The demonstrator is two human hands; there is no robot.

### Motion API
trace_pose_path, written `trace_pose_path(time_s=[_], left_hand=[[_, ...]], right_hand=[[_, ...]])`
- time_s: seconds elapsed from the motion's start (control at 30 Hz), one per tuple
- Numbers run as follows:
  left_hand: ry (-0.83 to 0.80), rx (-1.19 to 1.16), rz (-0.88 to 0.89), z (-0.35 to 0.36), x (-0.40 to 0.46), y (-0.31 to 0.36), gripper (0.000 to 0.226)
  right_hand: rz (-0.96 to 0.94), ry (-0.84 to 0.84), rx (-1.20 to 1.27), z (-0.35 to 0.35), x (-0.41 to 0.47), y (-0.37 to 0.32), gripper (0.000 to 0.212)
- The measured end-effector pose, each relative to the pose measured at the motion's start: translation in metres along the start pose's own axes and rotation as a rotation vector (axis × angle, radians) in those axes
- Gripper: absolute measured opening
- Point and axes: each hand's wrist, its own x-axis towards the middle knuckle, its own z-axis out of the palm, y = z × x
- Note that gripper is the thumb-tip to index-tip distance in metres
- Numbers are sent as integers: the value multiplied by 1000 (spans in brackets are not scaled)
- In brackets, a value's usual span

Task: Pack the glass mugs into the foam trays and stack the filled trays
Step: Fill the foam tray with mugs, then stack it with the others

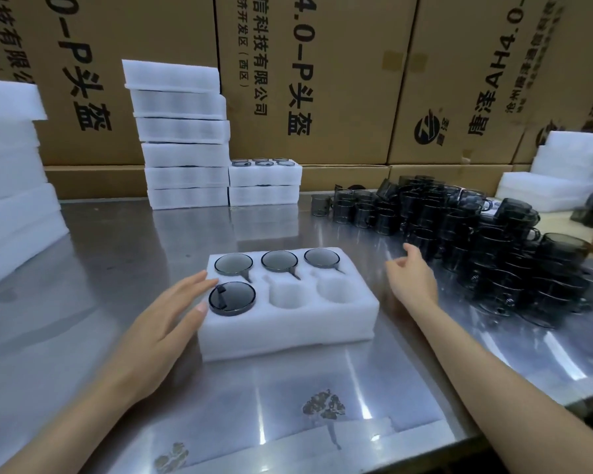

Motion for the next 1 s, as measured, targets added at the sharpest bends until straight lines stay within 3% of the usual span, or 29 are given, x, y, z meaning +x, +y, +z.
trace_pose_path(time_s=[0.13,0.27,0.37,0.73,1.0], left_hand=[[16,-27,6,-1,0,0,57],[38,-57,33,0,2,0,52],[38,-47,49,1,3,-2,50],[34,-74,37,2,5,-7,44],[28,-90,39,3,6,-11,44]], right_hand=[[-15,127,-91,-3,25,5,59],[-140,319,-143,-6,41,12,57],[-130,402,-188,-9,50,17,58],[-44,436,-369,-11,81,24,64],[-130,487,-369,-13,89,18,23]])
